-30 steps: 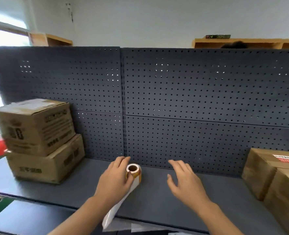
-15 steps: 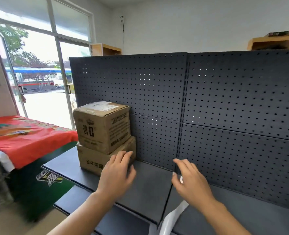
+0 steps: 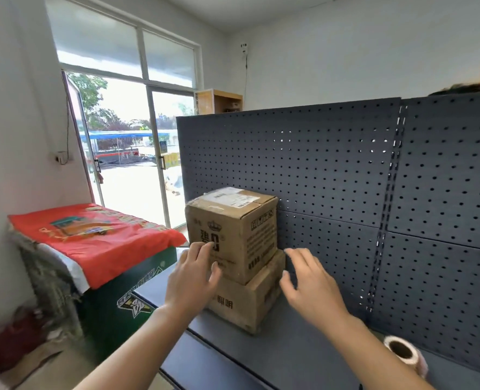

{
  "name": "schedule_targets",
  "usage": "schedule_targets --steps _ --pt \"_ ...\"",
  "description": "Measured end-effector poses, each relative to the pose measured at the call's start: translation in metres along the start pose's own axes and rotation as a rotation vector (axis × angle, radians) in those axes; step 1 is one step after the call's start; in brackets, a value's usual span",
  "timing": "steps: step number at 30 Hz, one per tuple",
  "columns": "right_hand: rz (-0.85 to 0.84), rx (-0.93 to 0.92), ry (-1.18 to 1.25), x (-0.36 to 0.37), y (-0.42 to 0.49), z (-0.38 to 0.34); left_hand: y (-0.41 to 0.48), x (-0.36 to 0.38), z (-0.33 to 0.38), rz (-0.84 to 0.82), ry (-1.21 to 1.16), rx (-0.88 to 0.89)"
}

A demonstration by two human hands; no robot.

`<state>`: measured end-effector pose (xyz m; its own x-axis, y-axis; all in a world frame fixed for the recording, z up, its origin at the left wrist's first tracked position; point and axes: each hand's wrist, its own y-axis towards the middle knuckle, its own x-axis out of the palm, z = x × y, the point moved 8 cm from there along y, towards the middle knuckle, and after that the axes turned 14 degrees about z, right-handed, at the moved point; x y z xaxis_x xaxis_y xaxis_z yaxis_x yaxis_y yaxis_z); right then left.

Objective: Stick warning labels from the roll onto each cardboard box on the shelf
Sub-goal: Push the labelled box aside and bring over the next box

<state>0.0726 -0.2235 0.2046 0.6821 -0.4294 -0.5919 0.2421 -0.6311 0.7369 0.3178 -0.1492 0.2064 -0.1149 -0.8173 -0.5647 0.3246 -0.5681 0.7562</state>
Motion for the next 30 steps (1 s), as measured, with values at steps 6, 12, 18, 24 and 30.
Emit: schedule_targets --steps 6,12,18,24,30 --pt "0.061 0.077 0.101 0.029 0.051 -0.026 0.063 0.007 -0.046 0.054 -0.032 -0.090" --pt "0.140 0.377 0.312 0.047 0.090 -0.028 0.124 0.014 -0.072 0.087 -0.177 -0.335" --pt "0.129 0.640 0.470 0.077 0.124 -0.029 0.151 0.052 -0.075 -0.089 -0.521 -0.641" --pt "0.006 0.743 0.595 0.098 0.123 -0.042 0.148 0.073 -0.079 -0.122 -0.765 -0.822" --pt "-0.020 0.707 0.610 0.110 0.114 -0.056 0.142 0.075 -0.084 -0.083 -0.771 -0.858"
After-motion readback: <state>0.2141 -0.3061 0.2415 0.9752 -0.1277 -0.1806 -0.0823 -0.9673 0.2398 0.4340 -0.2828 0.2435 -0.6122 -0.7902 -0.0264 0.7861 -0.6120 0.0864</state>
